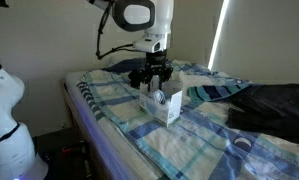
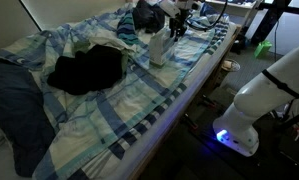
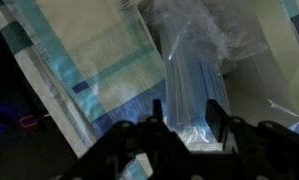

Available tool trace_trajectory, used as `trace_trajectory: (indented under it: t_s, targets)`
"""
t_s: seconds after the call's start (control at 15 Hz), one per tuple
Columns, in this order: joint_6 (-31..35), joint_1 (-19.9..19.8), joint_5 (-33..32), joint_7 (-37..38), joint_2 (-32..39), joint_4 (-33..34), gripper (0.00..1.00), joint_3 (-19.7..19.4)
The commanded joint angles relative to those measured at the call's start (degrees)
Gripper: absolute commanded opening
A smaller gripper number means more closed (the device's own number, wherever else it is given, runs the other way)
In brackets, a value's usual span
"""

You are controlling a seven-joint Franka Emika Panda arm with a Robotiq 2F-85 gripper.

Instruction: Pull out some face masks from the box

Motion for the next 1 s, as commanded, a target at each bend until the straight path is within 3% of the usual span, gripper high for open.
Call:
trace_trajectory:
  t_s: [0.0,0.27,0.4,0.67,0.8,0.93]
  targets:
    - [0.5,0.3,0.9,-0.2,1.6,1.6,0.41,0.1]
    - [0.4,0.6,0.7,-0.3,2.5,2.3,0.56,0.1]
    - [0.3,0.7,0.8,-0.2,2.9,2.6,0.52,0.1]
    - [0.4,0.8,0.8,-0.3,3.0,2.9,0.29,0.1]
    - [0.5,0.8,0.7,-0.2,3.0,2.9,0.06,0.1]
    - [0.5,0.8,0.7,-0.2,2.9,2.7,0.0,0.1]
